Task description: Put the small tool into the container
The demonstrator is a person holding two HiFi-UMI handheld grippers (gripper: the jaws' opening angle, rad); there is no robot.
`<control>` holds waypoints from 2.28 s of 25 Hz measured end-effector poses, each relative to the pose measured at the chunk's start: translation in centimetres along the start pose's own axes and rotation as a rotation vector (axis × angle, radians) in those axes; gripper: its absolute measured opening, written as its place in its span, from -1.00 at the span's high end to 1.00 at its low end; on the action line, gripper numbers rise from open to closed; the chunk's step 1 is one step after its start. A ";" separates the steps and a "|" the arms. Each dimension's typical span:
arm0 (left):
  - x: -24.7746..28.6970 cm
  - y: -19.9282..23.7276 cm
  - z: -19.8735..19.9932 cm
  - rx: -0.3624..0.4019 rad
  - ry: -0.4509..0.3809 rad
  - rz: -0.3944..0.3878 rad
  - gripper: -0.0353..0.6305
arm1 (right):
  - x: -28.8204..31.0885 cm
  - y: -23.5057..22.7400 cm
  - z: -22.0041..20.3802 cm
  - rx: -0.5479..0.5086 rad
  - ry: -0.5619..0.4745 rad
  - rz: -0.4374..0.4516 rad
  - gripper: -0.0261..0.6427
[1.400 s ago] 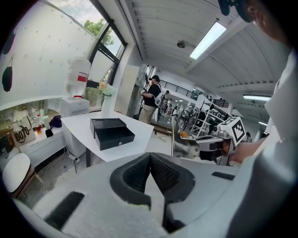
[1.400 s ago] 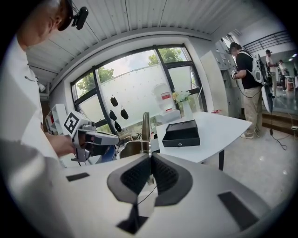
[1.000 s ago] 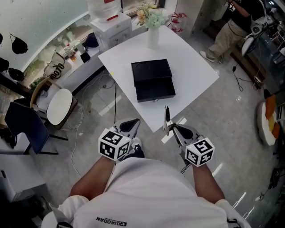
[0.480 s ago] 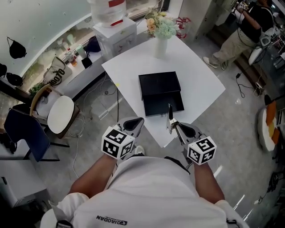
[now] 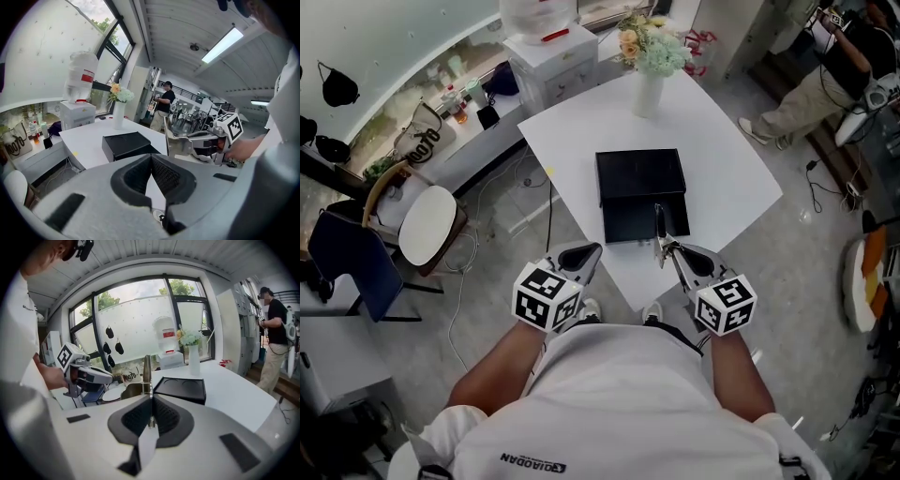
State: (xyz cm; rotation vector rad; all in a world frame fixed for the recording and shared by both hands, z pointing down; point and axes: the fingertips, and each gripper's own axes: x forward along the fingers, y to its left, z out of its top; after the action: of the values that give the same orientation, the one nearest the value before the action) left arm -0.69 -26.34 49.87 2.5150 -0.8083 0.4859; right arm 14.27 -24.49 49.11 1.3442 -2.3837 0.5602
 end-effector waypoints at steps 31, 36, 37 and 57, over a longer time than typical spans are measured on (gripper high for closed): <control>-1.9 0.7 -2.4 -0.159 -0.031 0.260 0.87 | 11.2 -5.2 -2.9 -0.824 0.385 0.099 0.89; -2.6 0.9 -2.8 -0.170 -0.028 0.266 0.87 | 13.9 -5.6 -4.7 -1.001 0.461 0.085 0.89; -2.8 1.0 -2.9 -0.173 -0.028 0.268 0.87 | 14.3 -5.7 -5.0 -1.025 0.472 0.079 0.89; -3.3 2.0 -4.1 -0.202 -0.013 0.275 0.87 | 19.4 -7.6 -8.2 -1.165 0.576 -0.023 0.85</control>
State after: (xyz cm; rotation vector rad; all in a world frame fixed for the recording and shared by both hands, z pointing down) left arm -5.21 -24.17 52.36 2.2354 -1.1559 0.4522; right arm 12.12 -38.13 66.78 0.5502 -1.6648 -0.3982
